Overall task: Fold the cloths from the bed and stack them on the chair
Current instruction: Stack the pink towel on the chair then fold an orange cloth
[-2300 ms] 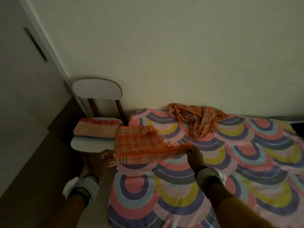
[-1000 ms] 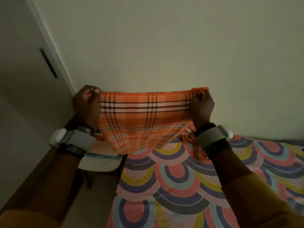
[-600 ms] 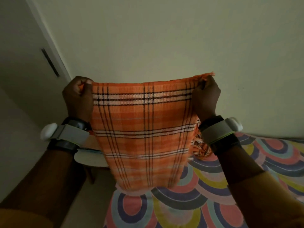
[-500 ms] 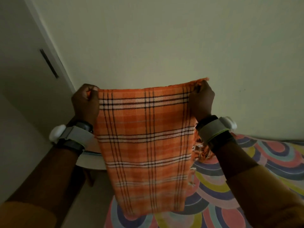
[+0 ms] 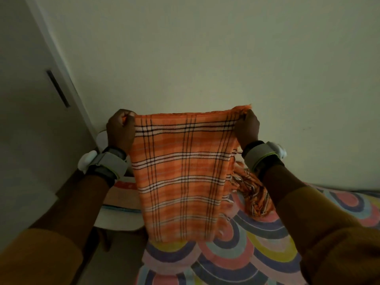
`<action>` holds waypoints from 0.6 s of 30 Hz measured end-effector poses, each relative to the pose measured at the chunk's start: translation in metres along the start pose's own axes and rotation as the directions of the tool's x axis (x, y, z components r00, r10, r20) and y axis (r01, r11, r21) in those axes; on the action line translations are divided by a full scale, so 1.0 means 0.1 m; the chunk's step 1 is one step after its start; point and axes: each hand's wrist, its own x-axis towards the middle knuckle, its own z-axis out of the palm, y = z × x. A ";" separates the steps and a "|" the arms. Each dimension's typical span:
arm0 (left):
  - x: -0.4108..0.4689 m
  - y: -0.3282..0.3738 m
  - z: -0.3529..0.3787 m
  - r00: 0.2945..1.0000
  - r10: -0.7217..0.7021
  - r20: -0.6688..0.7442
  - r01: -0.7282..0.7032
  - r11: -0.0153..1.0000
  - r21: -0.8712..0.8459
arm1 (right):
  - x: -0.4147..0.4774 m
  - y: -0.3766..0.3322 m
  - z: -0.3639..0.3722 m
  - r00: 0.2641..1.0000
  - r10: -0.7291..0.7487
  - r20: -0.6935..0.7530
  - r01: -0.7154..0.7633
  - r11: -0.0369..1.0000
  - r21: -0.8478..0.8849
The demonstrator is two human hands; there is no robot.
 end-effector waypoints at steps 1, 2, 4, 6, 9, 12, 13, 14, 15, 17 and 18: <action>-0.01 0.02 -0.04 1.000 0.003 -0.012 -0.003 1.000 -0.016 | -0.02 -0.03 -0.01 1.000 -0.010 -0.004 0.010 1.000 0.006; -0.04 0.02 -0.09 1.000 0.001 -0.021 -0.002 1.000 -0.028 | -0.05 -0.05 -0.02 1.000 -0.026 0.000 0.026 1.000 0.009; -0.14 -0.01 -0.19 0.999 -0.021 -0.026 0.020 0.998 -0.056 | -0.16 -0.08 -0.07 0.999 -0.053 0.008 0.053 0.998 0.023; -0.23 -0.11 -0.26 0.998 -0.064 -0.008 0.063 0.995 -0.078 | -0.26 -0.05 -0.07 0.998 -0.060 0.017 0.060 0.998 0.030; -0.51 -0.31 -0.36 0.979 -0.195 0.056 0.200 0.975 -0.100 | -0.51 0.14 -0.09 0.997 -0.055 0.047 0.054 0.998 0.030; -0.92 -0.37 -0.42 0.946 -0.289 0.148 0.309 0.942 -0.133 | -0.86 0.42 -0.14 0.998 -0.008 0.059 0.009 1.000 -0.011; -1.09 -0.39 -0.44 0.938 -0.305 0.165 0.326 0.938 -0.116 | -1.00 0.54 -0.16 0.997 0.019 0.078 -0.018 1.000 -0.017; -1.26 -0.42 -0.46 0.930 -0.319 0.181 0.337 0.939 -0.073 | -1.12 0.67 -0.19 0.993 0.043 0.107 -0.040 0.999 -0.030; -1.45 -0.50 -0.47 0.921 -0.339 0.193 0.352 0.935 -0.039 | -1.28 0.85 -0.22 0.987 0.074 0.141 -0.067 0.997 -0.048; -1.79 -0.63 -0.52 0.896 -0.390 0.210 0.397 0.918 0.010 | -1.56 1.19 -0.25 0.972 0.137 0.189 -0.122 0.989 -0.090; -1.99 -0.68 -0.56 0.884 -0.405 0.233 0.405 0.913 0.049 | -1.73 1.35 -0.29 0.967 0.156 0.201 -0.137 0.985 -0.106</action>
